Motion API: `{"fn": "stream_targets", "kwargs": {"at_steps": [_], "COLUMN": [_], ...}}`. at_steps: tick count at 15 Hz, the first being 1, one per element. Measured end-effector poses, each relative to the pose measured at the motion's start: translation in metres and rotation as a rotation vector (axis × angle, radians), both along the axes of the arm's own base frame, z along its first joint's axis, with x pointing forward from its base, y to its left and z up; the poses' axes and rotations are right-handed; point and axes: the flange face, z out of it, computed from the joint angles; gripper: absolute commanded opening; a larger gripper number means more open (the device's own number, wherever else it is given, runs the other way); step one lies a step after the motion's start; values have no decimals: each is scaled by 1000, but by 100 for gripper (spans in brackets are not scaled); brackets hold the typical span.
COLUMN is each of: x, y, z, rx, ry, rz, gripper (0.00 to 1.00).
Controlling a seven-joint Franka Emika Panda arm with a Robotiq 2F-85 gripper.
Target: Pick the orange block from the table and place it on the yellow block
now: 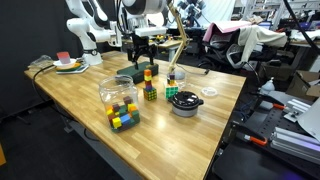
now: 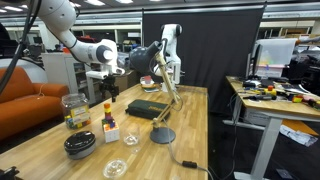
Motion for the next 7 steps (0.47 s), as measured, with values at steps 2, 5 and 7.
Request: {"fn": "stream_targets", "kwargs": {"at_steps": [2, 5, 7], "x": [-3, -8, -9], "y": [5, 5, 4], "z": [20, 23, 21], "rx": [14, 16, 15], "ry": [-6, 5, 9], "rz": [15, 21, 21], "gripper": [100, 100, 100]}}
